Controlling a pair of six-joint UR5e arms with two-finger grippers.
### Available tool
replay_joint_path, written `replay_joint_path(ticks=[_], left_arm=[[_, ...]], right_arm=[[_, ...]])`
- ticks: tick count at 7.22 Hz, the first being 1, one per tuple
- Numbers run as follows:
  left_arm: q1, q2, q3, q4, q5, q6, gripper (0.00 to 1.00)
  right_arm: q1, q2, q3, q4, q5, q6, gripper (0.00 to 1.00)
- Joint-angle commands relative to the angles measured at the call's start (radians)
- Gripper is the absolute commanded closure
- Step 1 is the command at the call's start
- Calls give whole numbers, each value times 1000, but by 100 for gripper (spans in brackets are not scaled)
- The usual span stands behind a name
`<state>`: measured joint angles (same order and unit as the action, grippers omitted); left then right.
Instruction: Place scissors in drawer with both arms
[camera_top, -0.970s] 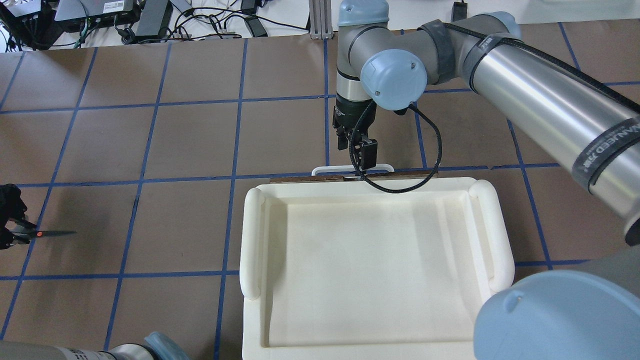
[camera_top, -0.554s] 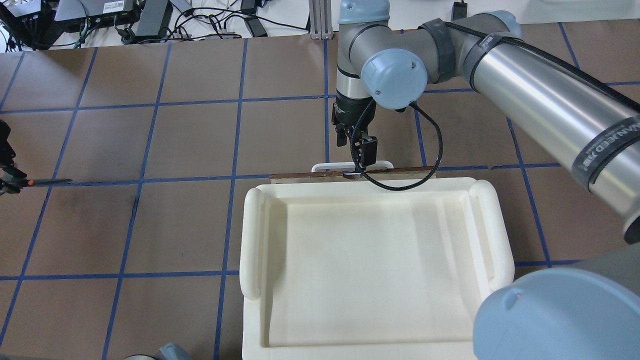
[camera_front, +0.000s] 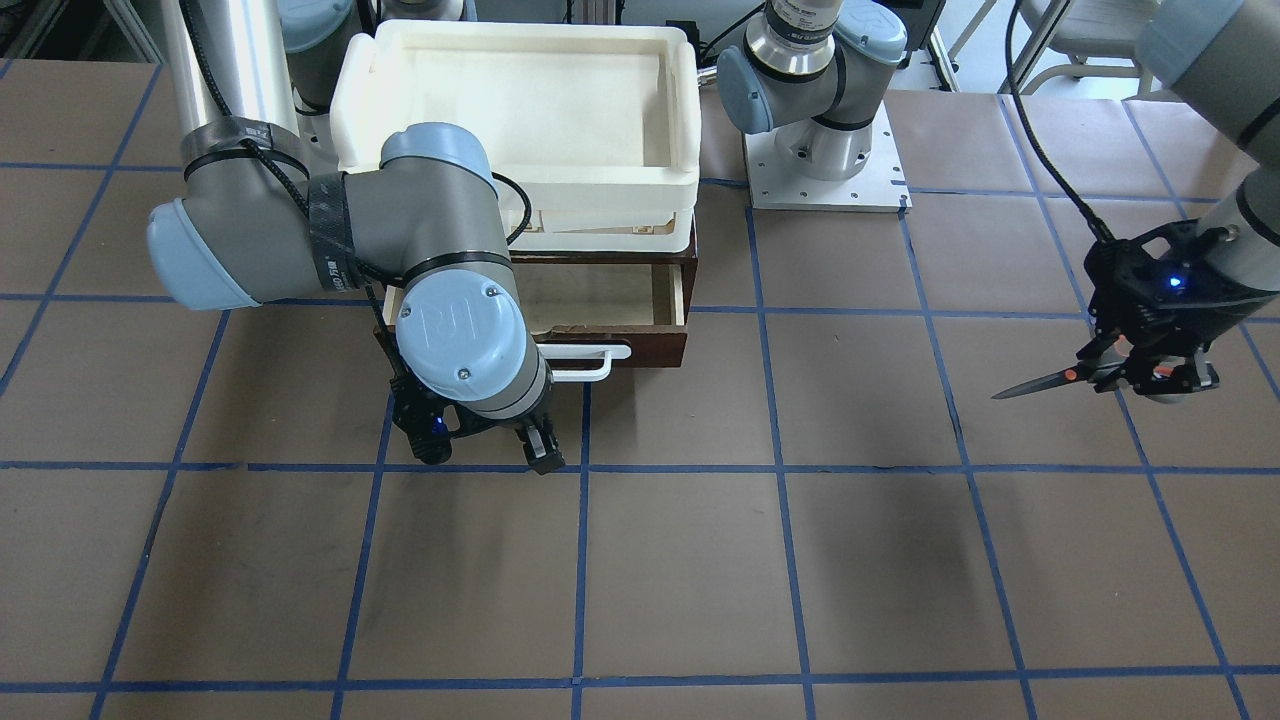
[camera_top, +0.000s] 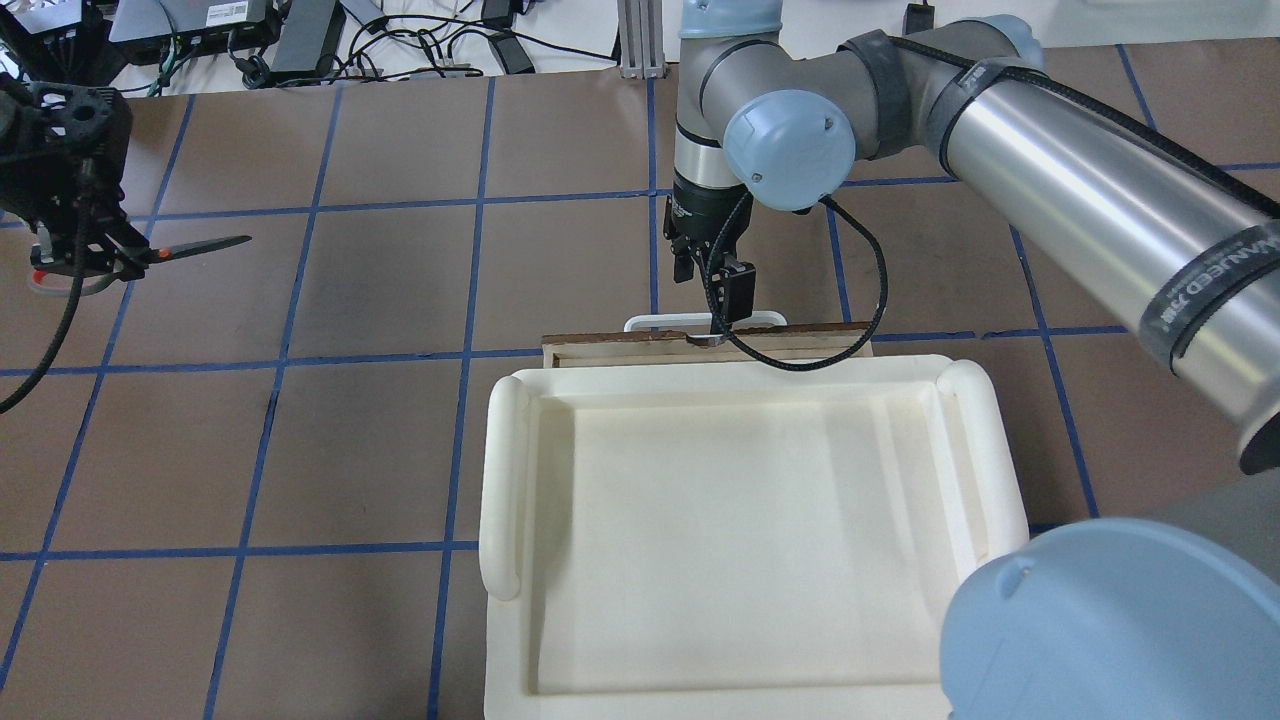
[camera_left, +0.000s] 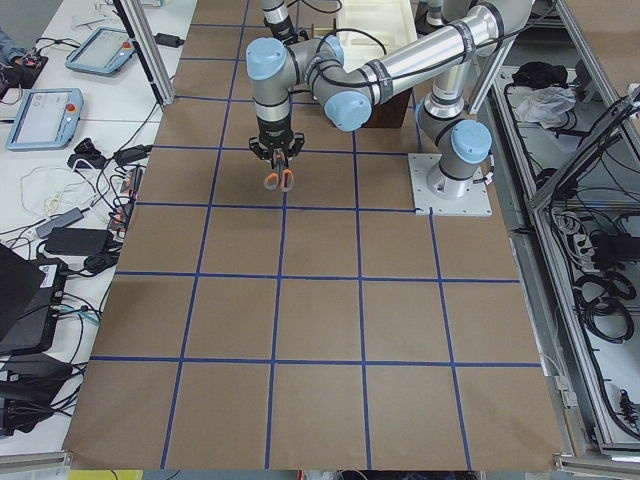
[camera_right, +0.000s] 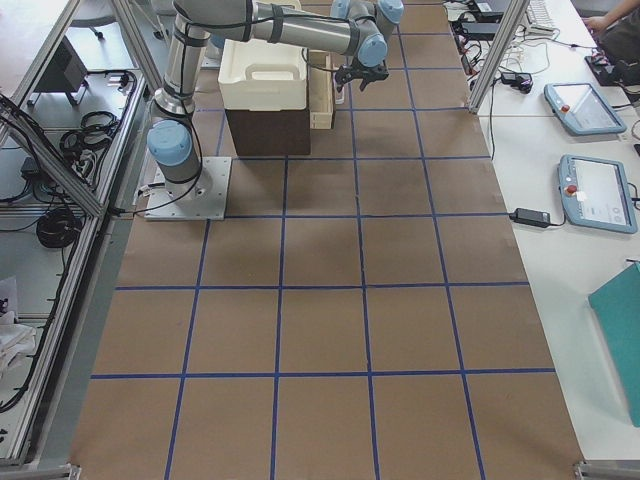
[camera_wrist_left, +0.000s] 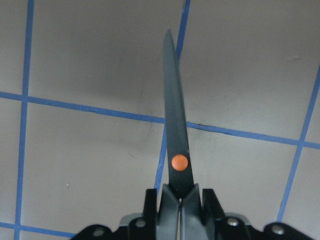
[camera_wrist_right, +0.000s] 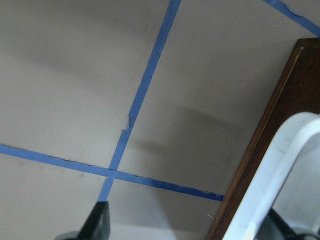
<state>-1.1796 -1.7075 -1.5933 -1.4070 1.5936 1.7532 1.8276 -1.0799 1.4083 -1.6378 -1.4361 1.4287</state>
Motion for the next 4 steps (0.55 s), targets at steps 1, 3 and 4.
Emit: replay_joint_path(ticks=[1,3,4], left_arm=[[-140,8,6,-10,-33,-237,100],[-259,14,16,-7,-29,-335,100],[-284,23,26,-10,-26,-356,100]], right_arm=[[-11,5,-20,-1,-1,-17,0],[-13,27,-32,-11,-1,-42,0],[-14,32,-35,-16,-1,-44,0]])
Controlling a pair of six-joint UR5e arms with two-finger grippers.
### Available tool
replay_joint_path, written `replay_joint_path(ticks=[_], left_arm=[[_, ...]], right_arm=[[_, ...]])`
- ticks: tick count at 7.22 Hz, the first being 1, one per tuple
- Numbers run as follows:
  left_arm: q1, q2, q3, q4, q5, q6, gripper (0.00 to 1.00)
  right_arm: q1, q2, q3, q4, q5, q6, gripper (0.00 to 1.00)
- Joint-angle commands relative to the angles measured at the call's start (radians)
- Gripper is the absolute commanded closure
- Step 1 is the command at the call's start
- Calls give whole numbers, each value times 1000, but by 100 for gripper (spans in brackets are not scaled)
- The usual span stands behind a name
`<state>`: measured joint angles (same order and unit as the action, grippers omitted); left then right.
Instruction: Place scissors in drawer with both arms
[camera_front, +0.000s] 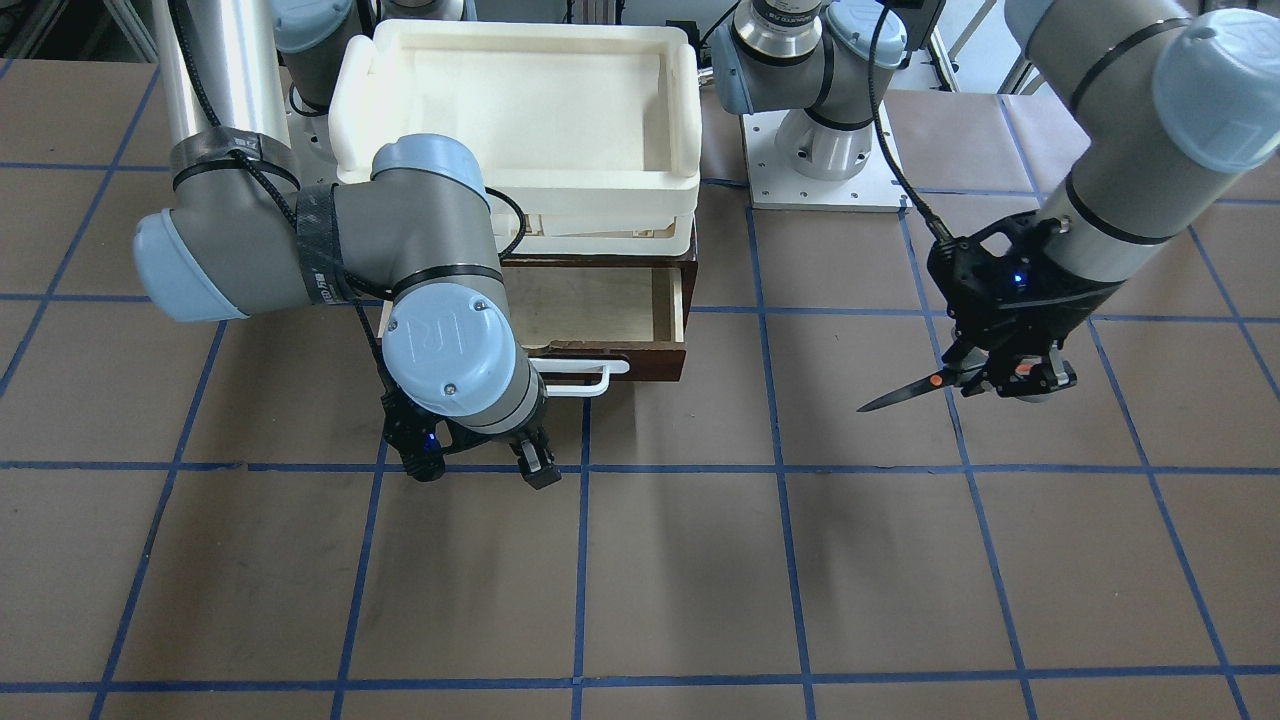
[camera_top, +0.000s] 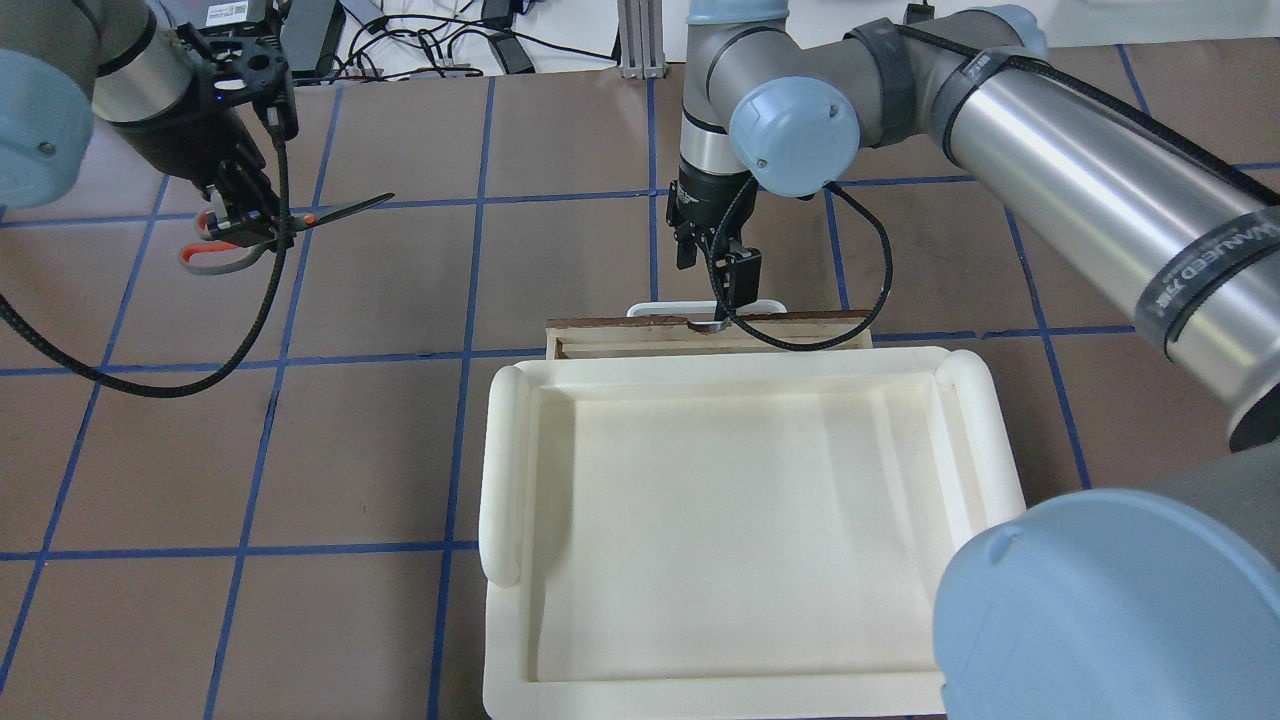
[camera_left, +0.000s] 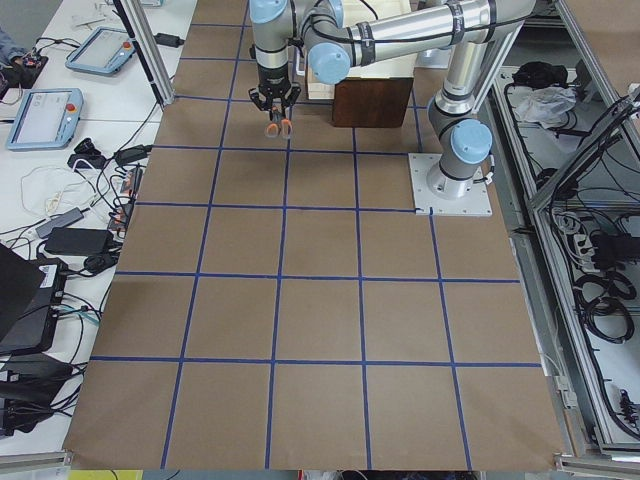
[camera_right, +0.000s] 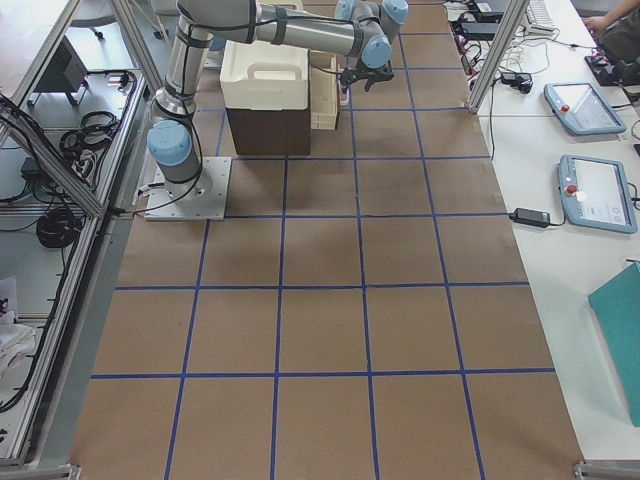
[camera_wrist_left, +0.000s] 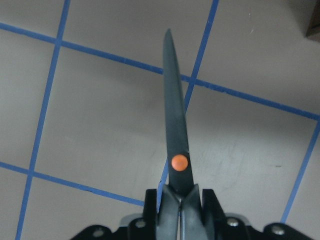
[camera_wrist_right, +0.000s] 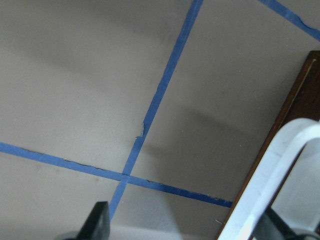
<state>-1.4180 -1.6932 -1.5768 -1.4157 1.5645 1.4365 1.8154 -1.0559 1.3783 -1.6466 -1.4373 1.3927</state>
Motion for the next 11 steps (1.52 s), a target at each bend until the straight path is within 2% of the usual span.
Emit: replay_joint_path(ticks=[1,3,6,11], left_arm=[[-48,13,9,-26,-1,-47,100],[-50,23,9,-41,-52,-77,100],[-52,69,9,-150,-40,-139,100],[-52,66,8,-158,-29,-128,100]], right_arm=[[-4,8,-5,-16,0,-14,0],[-4,10,-16,-21,-2,-15,0],[-13,17,-28,-24,-3,-38,0],[-18,40,-41,-59,-9,-69,0]])
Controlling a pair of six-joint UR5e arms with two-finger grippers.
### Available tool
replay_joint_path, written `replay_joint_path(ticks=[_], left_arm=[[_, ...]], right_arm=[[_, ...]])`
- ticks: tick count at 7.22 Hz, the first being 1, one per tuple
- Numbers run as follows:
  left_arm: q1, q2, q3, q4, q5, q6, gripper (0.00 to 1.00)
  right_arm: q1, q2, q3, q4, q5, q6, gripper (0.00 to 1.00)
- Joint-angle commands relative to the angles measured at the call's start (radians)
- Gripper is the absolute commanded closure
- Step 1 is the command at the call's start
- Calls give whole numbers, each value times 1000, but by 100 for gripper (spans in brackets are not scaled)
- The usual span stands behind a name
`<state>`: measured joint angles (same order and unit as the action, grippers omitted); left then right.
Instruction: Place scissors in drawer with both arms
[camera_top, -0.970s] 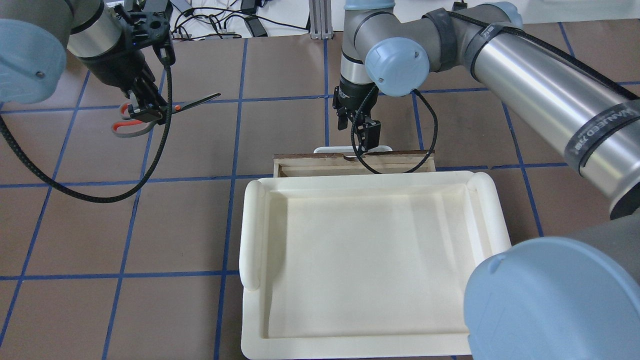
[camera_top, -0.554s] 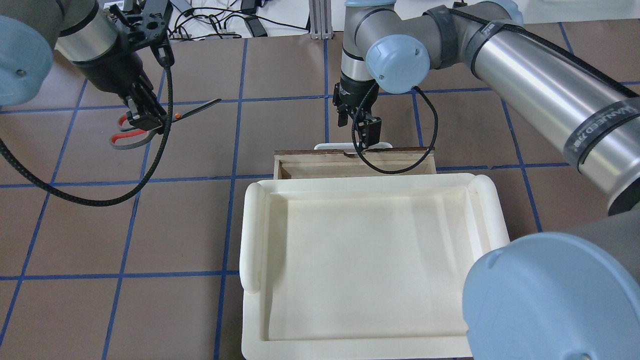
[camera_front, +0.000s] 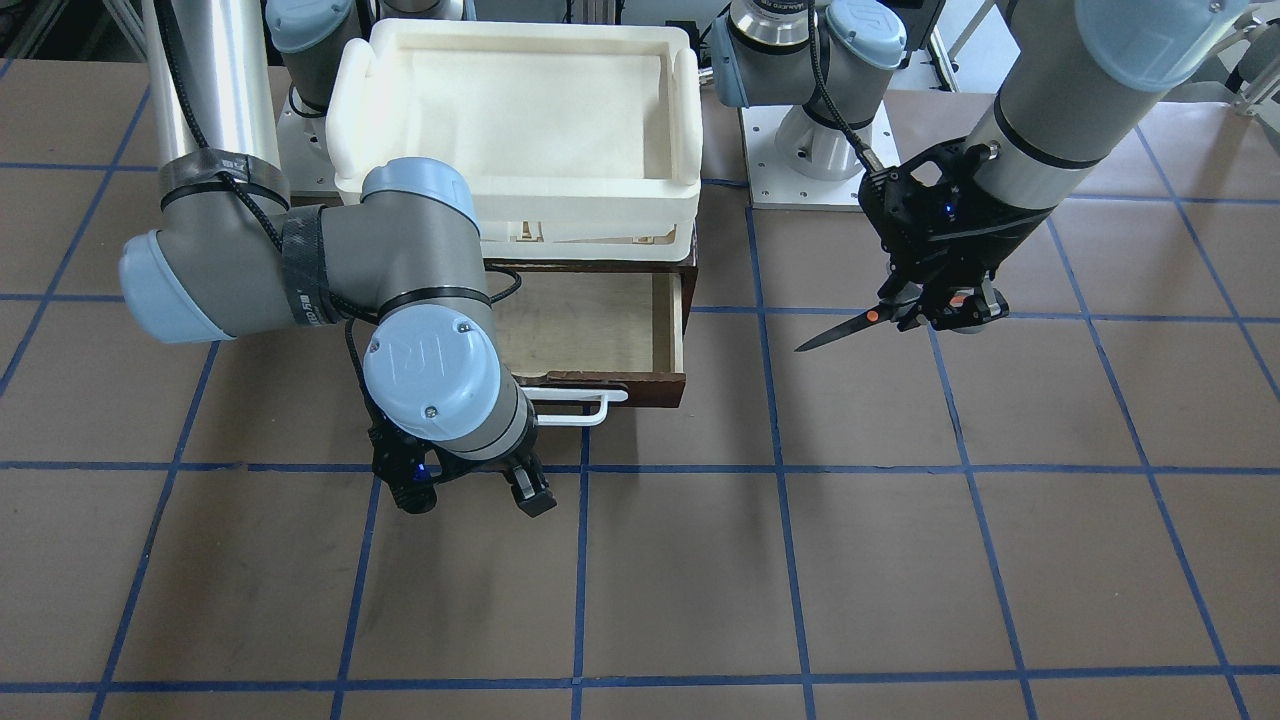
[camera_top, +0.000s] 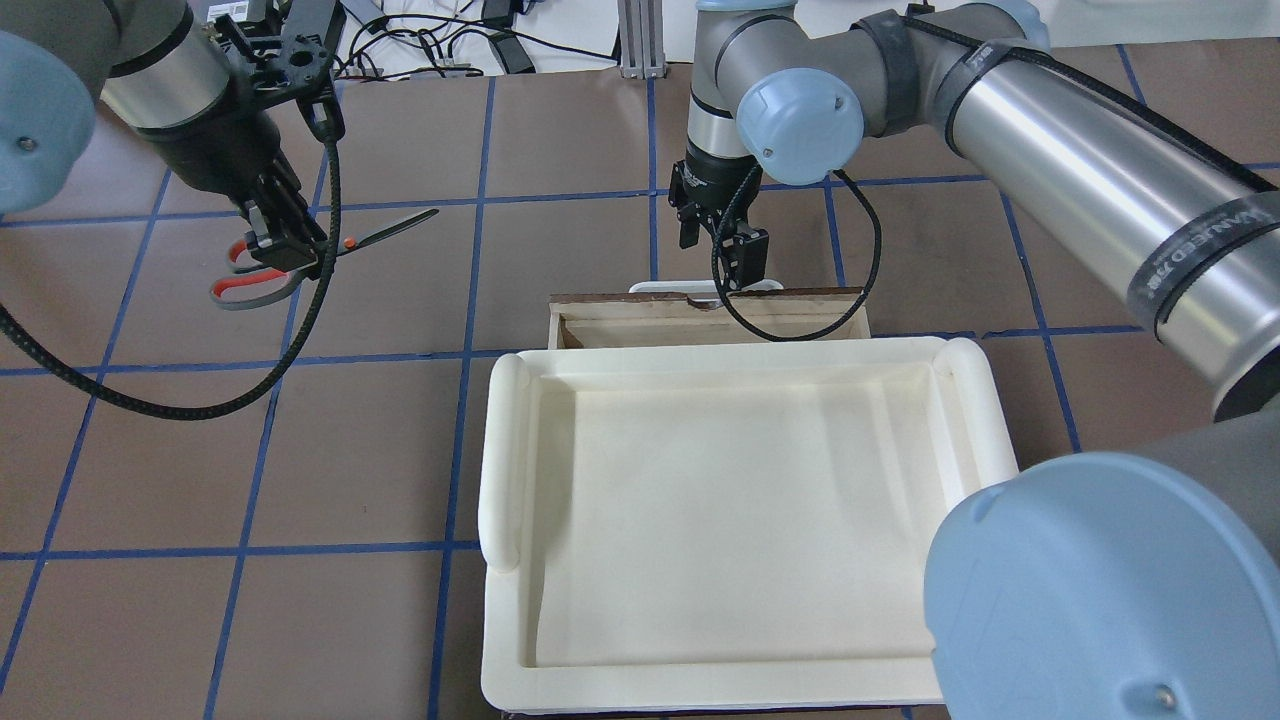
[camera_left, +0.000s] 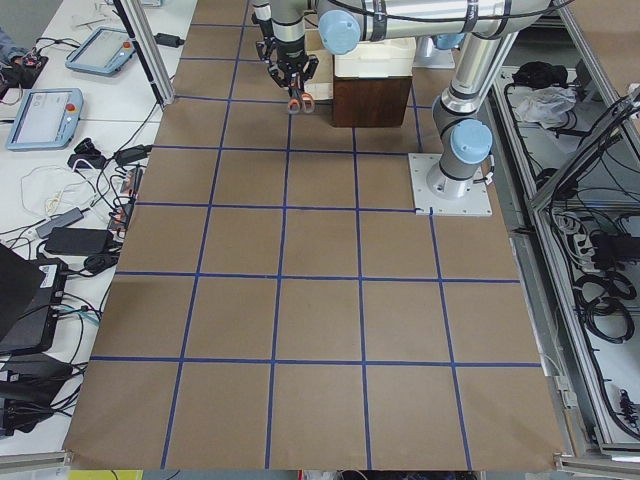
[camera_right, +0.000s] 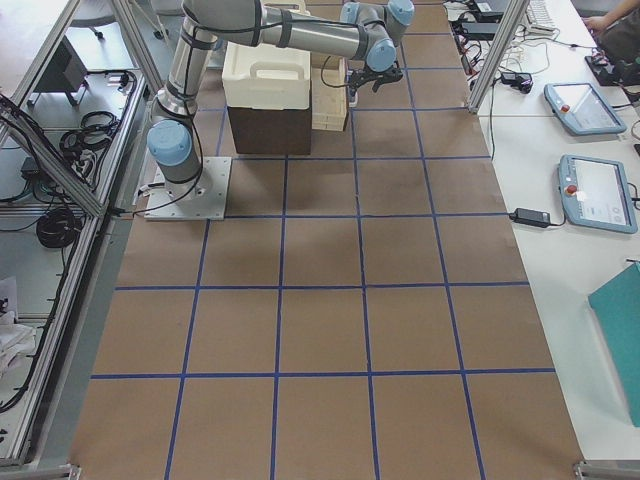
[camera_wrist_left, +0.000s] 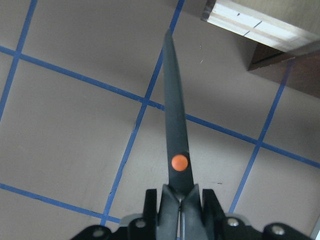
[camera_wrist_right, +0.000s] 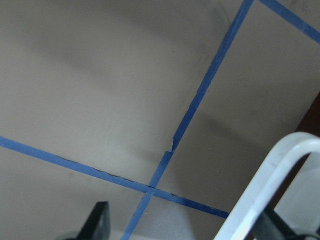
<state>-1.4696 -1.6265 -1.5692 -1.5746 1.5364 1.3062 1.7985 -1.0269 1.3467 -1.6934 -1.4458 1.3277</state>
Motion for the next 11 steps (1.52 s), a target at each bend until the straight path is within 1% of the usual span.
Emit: replay_joint_path(ticks=[1,8,11], left_arm=[[0,0,0,-1,-1,2,100],[0,-3,0,-12,1,4,100],[0,-4,1,-12,-1,4,100]], right_arm=[[-2,16,-20,-12,-1,-4,0],[-18,36,-73,-11,-1,-28,0],[-19,37,-81,-12,-2,-45,0]])
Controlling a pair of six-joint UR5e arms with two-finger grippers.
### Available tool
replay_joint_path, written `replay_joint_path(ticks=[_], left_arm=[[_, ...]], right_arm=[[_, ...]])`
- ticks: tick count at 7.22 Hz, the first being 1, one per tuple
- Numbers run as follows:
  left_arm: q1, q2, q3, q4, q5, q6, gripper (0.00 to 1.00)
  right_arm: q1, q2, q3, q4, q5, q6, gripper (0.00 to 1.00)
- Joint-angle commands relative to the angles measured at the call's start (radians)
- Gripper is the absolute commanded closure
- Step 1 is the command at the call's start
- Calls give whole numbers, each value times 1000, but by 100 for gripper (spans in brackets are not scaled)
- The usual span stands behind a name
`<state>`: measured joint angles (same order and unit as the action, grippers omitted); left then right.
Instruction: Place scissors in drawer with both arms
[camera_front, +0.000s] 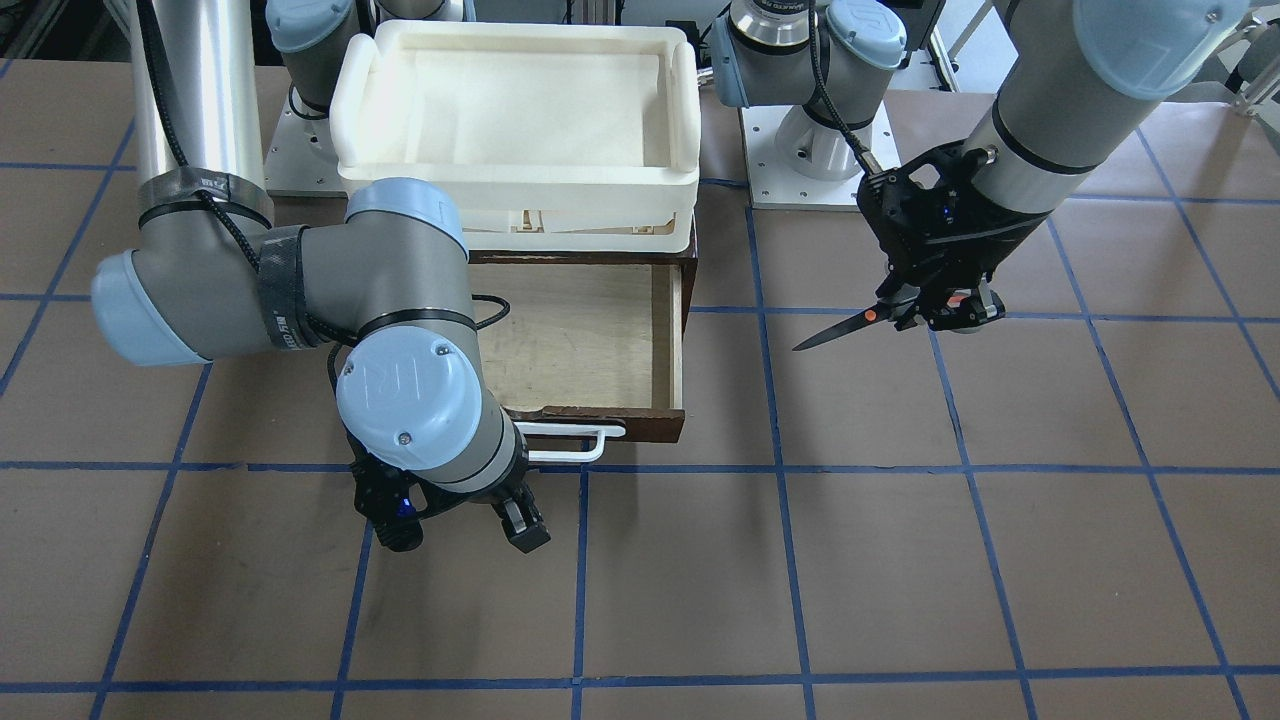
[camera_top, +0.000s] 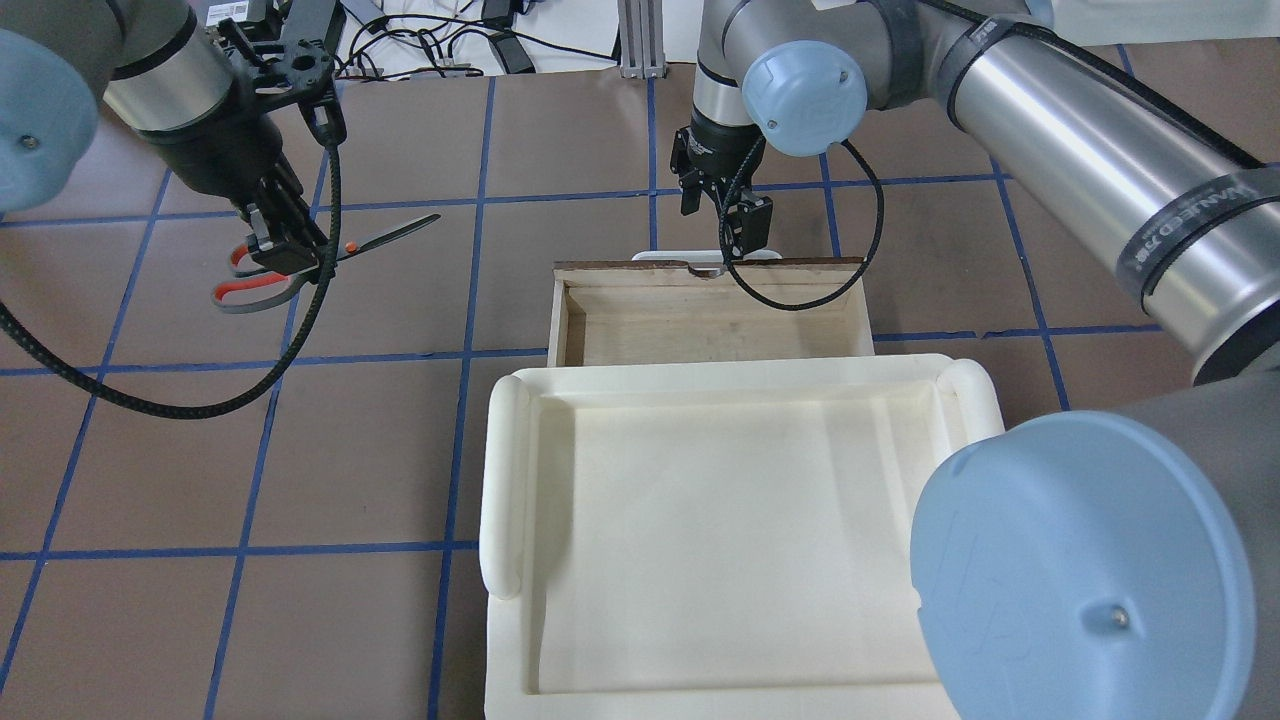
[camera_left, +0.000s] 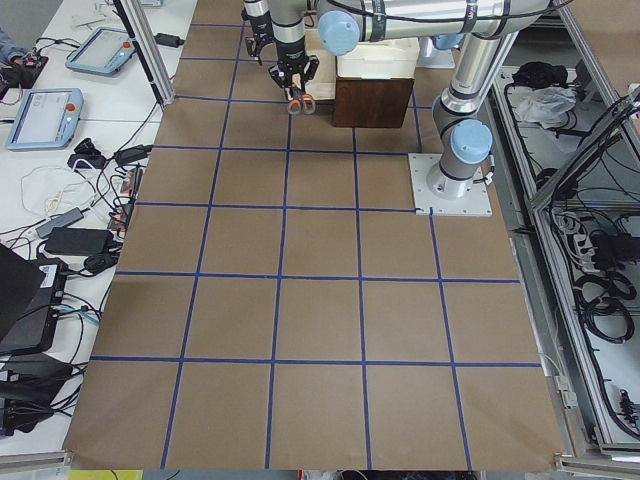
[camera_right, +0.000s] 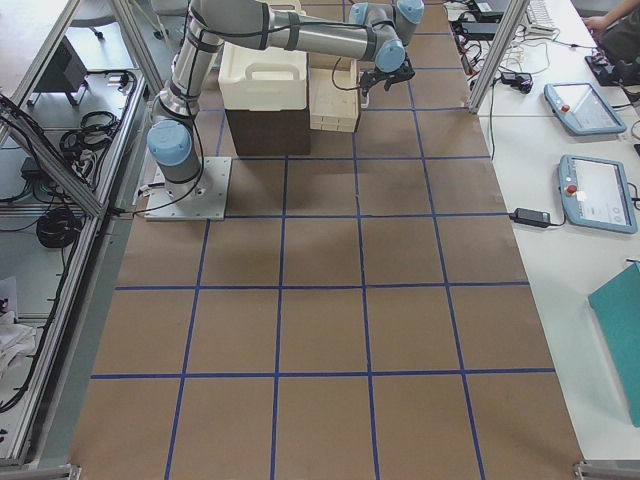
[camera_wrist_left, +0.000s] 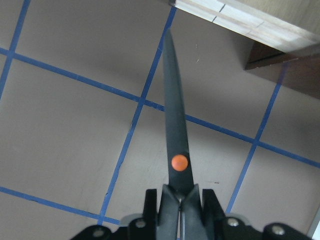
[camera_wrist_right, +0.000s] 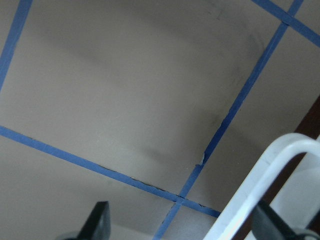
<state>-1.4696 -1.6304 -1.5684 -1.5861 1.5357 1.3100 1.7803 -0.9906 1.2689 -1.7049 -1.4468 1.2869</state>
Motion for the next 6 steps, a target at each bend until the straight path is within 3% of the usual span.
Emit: replay_joint_path(ticks=[1,4,6], left_arm=[[0,-2,1,0,-2,2,100],[0,-6,1,1,-2,5,100],[2,-5,1,1,-2,5,100]], right_arm=[[-1,3,-6,-1,0,-18,0],[-4,7,-43,11,-1,-23,0],[-5,-84,-43,77,-30,-148,0]])
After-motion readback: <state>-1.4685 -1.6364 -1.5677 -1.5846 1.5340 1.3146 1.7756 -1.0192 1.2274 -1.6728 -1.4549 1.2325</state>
